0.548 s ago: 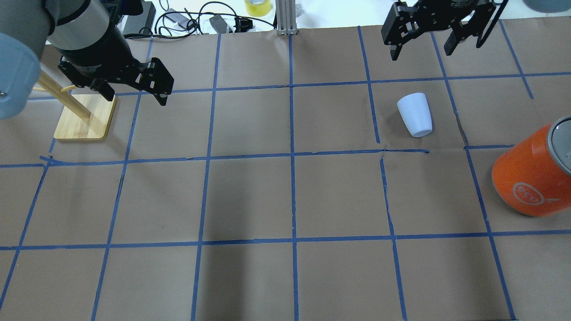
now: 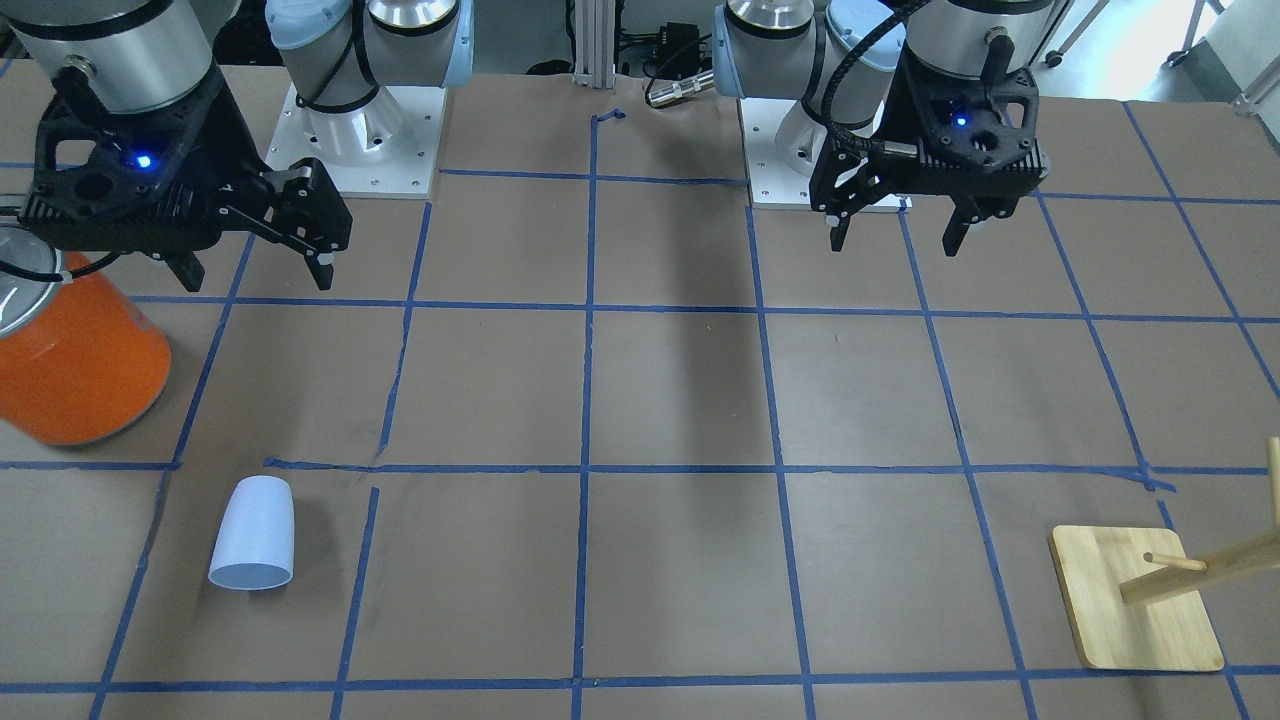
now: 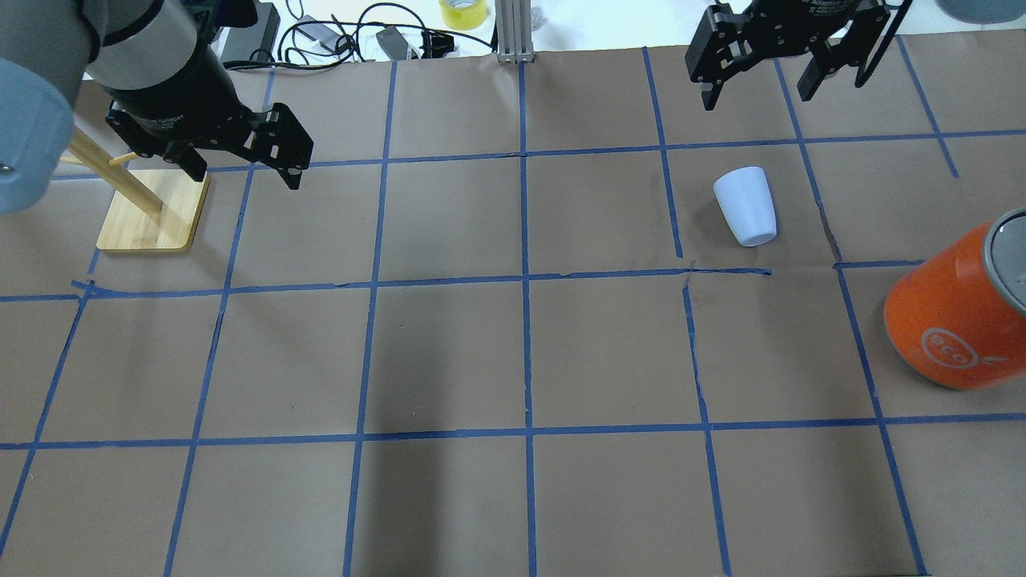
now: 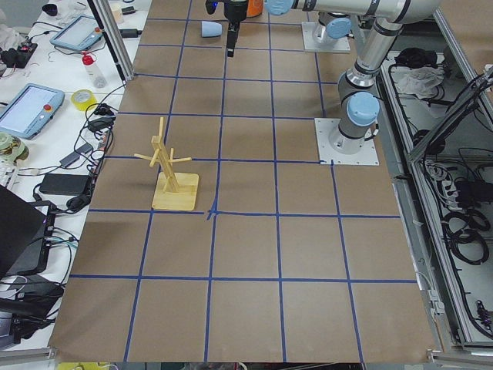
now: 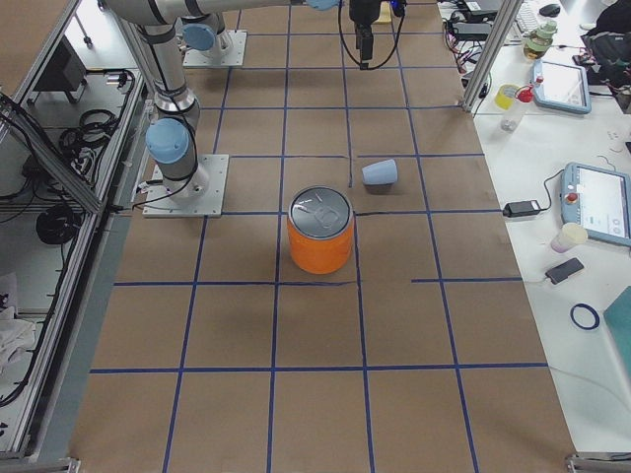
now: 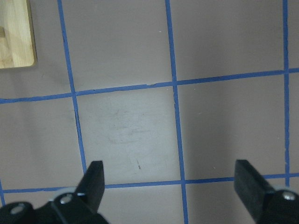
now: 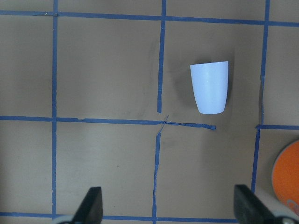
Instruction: Flip cup
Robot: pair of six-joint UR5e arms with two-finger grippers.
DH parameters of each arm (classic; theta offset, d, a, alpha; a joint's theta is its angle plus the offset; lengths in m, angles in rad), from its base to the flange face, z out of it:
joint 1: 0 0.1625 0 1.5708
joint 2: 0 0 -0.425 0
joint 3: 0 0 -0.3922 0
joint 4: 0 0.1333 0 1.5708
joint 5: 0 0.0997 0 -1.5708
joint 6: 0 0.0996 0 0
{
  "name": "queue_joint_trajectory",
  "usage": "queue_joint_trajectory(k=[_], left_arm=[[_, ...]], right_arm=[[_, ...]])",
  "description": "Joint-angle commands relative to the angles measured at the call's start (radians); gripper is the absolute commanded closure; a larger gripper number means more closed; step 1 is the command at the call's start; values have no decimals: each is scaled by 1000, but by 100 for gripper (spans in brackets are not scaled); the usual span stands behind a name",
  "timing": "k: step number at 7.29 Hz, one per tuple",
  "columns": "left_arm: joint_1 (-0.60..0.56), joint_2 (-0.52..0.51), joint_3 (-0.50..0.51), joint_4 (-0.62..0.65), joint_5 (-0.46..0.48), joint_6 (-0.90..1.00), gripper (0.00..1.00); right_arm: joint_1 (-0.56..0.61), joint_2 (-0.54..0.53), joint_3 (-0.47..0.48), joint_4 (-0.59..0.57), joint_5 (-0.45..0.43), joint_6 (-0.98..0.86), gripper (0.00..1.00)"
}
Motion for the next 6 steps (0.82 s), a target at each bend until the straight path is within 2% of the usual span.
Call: queue_joint_trajectory(k=[1, 6], left_arm=[[0, 0, 2, -1, -2, 0, 0], [0, -2, 3, -2, -22, -35, 0]], right_arm=[[0, -1, 0, 0, 1, -3, 0], [-8, 2, -6, -3, 3, -7, 0]])
